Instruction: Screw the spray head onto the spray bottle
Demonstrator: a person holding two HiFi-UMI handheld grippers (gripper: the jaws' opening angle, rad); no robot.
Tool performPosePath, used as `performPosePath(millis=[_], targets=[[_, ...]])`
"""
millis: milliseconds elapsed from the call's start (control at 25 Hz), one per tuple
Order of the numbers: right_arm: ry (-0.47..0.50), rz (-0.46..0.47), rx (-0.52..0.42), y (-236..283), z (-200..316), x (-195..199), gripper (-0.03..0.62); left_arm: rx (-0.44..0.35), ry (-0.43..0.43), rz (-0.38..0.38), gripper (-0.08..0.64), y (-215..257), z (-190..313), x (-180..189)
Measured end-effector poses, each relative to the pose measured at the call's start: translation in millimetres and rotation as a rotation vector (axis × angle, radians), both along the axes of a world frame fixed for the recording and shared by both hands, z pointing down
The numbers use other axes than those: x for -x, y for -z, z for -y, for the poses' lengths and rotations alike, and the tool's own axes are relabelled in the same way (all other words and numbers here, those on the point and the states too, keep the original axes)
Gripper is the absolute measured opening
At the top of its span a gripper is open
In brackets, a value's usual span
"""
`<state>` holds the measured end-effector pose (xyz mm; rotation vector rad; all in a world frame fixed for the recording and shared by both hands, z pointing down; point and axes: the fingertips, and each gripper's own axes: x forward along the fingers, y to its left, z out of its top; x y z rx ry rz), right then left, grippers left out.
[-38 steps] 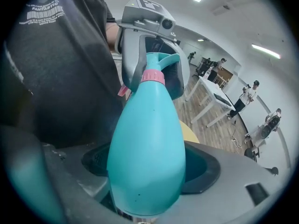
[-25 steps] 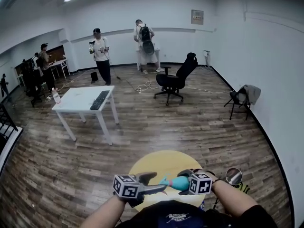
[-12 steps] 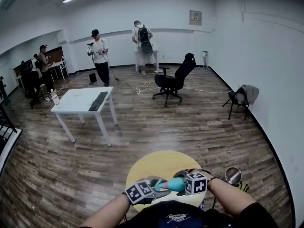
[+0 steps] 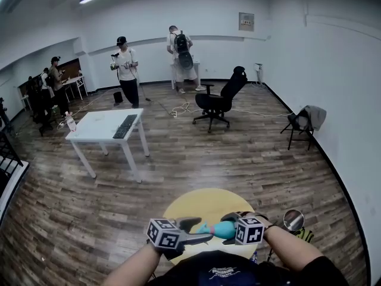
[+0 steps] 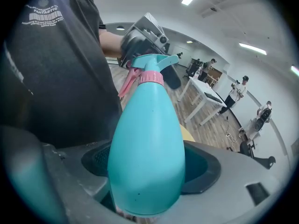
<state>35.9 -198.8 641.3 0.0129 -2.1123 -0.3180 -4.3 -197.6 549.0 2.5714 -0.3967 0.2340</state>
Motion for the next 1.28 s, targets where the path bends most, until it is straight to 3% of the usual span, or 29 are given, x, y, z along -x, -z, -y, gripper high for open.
performPosePath(millis=[40,80,160,280,400,480,520,600,680,760,840,920,1000,1040,1120,1160,1280], targets=[[0.022,-0.021,-0.021,1,-1,4,0.413,-0.063,-0.044,0.081,0.368,-6,-7,-15],[0.041,-0.051,-0.037,-1,-1,5,0.411,-0.152,-0.075,0.178,0.257,-12,-12,-25],[0.061,-0.074,-0.012,-7,-5,0,0.410,-0.319,-0.121,0.353,0.198,-24,-17,-32],[0.073,-0.047,0.048,-8,-15,0,0.411,-0.376,-0.172,0.422,0.201,-26,-24,-30],[0.080,-0.042,0.043,-6,-12,5,0.411,-0.397,-0.172,0.446,0.206,-27,-23,-25],[0.071,-0.029,0.048,-3,-9,6,0.410,-0.345,-0.127,0.385,0.206,-24,-18,-23],[0.059,-0.013,0.053,-1,-7,6,0.410,-0.297,-0.089,0.319,0.207,-20,-15,-20],[0.017,0.031,0.070,2,-4,5,0.410,-0.155,0.004,0.113,0.234,-4,-5,-9],[-0.038,0.063,0.081,0,-1,-2,0.410,0.007,0.103,-0.129,0.344,15,8,15],[-0.074,0.066,0.080,-5,2,-12,0.410,0.117,0.181,-0.302,0.366,28,21,40],[-0.072,0.050,0.068,-7,1,-16,0.411,0.159,0.193,-0.346,0.382,30,26,48],[-0.041,0.031,0.046,-4,-2,-10,0.411,0.152,0.127,-0.275,0.383,24,18,29],[0.005,0.014,0.016,0,-5,3,0.411,0.088,0.016,-0.114,0.383,8,2,-5],[0.031,-0.011,-0.003,1,-6,8,0.411,0.011,-0.030,0.002,0.358,-2,-5,-19],[0.080,-0.081,-0.015,-7,-10,7,0.408,-0.208,-0.099,0.257,0.240,-21,-16,-33],[0.099,-0.095,0.008,-11,-16,4,0.408,-0.292,-0.140,0.345,0.221,-27,-22,-35],[0.125,-0.087,0.056,-15,-28,2,0.408,-0.355,-0.218,0.421,0.218,-32,-34,-37]])
